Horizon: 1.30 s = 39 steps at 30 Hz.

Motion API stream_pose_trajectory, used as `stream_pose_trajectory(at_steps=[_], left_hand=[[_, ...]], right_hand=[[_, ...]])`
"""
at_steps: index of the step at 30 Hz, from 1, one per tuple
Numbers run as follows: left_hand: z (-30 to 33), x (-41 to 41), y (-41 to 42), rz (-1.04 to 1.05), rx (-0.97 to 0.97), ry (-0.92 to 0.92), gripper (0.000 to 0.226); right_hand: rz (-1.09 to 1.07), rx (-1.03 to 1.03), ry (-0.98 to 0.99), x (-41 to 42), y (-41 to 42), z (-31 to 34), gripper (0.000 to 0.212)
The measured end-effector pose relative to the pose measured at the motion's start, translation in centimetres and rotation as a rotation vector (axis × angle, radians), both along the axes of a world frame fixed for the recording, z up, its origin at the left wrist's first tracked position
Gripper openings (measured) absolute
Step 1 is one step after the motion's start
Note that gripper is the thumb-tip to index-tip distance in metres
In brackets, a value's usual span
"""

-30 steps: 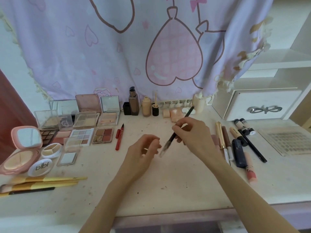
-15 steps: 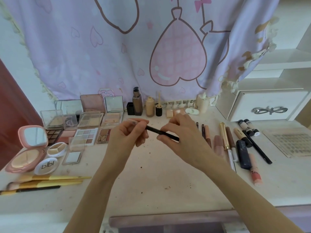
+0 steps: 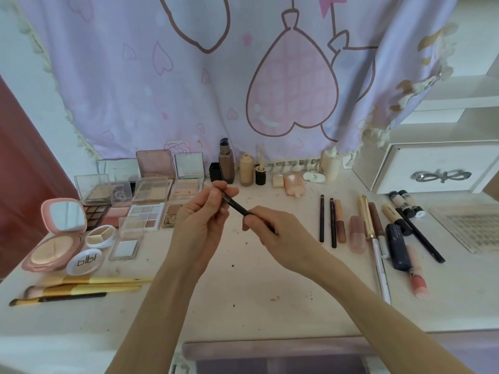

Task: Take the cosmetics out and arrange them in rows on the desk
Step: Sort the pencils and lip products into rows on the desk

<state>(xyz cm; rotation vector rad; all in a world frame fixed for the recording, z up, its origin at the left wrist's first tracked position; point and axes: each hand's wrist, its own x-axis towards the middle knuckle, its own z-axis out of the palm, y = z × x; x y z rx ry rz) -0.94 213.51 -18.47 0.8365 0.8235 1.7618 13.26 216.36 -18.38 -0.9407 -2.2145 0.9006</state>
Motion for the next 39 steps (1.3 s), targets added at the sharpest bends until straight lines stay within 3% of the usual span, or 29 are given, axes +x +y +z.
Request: stream_pose_trajectory(at_steps=[6, 9, 12, 16, 18, 24, 28, 32, 39], left_hand=[[0.0, -0.4, 0.9, 0.117, -0.034, -0.149, 0.012], [0.5, -2.7, 1.1, 0.240, -0.071, -0.113, 0.034], [0.1, -4.1, 1.0, 0.286, -0.163, 0.115, 0.033], [-1.6, -3.2, 1.2, 0.377, -0.417, 0.691, 0.009], [-2.2, -2.3, 1.5, 0.496, -0.482, 0.905, 0.021], [-4.5, -1.1, 3.2, 0.593, -0.421, 1.324, 0.018], [-5.7, -1.1, 4.1, 0.632, -0.391, 1.500, 0.016], [-5.9, -1.3, 4.7, 0.630, -0.390, 1.538, 0.012], [-7.0, -2.0, 5.2, 0.652, -0.354, 1.582, 0.011]], right_hand=[[-0.097, 0.184, -0.112, -0.1, 0.6, -0.8, 0.020], [-0.119, 0.119, -0.121, 0.7, 0.7, -1.5, 0.021], [-0.121, -0.026, -0.140, 1.0, 1.2, -1.7, 0.016], [-0.206, -0.294, -0.030, 0.0, 1.9, -2.6, 0.025], [-0.284, -0.356, 0.032, -0.8, 2.2, -3.2, 0.028], [-0.386, -0.186, -0.012, -3.3, 3.2, -4.7, 0.032], [-0.386, -0.039, -0.141, -4.9, 4.2, -5.4, 0.032], [-0.367, 0.041, -0.230, -5.5, 5.0, -5.6, 0.031], [-0.366, 0.071, -0.159, -5.5, 5.0, -6.3, 0.024]])
